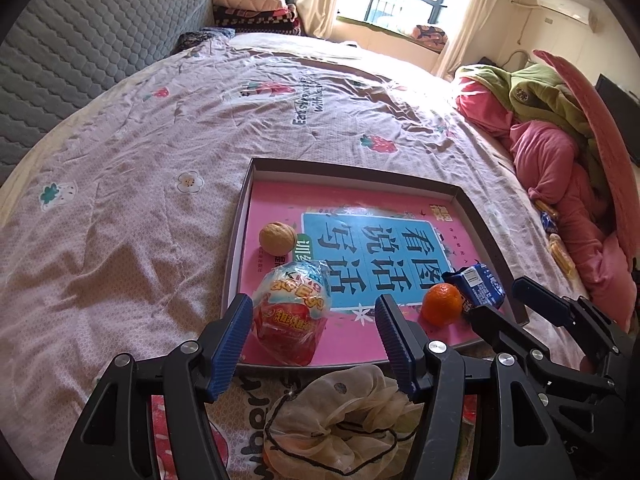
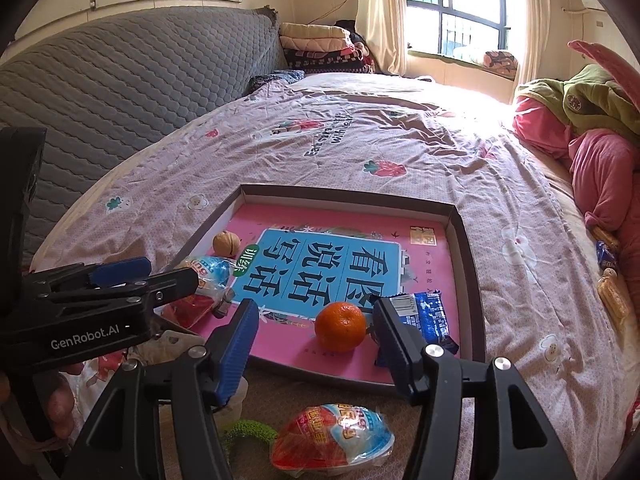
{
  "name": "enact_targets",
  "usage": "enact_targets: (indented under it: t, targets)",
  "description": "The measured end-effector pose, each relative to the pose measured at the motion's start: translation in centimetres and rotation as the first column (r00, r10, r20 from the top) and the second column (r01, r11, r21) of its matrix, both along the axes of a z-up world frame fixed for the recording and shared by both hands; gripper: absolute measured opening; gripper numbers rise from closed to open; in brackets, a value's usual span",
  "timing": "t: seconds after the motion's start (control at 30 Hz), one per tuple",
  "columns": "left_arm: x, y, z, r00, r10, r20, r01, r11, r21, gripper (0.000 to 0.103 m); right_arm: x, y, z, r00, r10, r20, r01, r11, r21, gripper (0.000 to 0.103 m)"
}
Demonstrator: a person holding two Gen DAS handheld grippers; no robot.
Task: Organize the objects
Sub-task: 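Withdraw both open tools from the tray back toward the remaining items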
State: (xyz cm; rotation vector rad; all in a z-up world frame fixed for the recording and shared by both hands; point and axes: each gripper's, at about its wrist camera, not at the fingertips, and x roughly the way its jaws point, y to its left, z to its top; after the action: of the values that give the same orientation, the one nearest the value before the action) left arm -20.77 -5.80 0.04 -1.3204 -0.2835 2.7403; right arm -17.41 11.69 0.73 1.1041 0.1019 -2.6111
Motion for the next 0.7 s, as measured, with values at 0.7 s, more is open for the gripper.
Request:
enact_targets:
  t: [0.7]
  targets:
    - [3.1, 0.4, 3.3, 0.997, 0.009, -0.081, -0.013, 0.999, -0.048, 0.065, 2.7, 0.1, 3.2, 0.997, -0.001, -0.071, 0.0, 1.0, -0.008, 0.065]
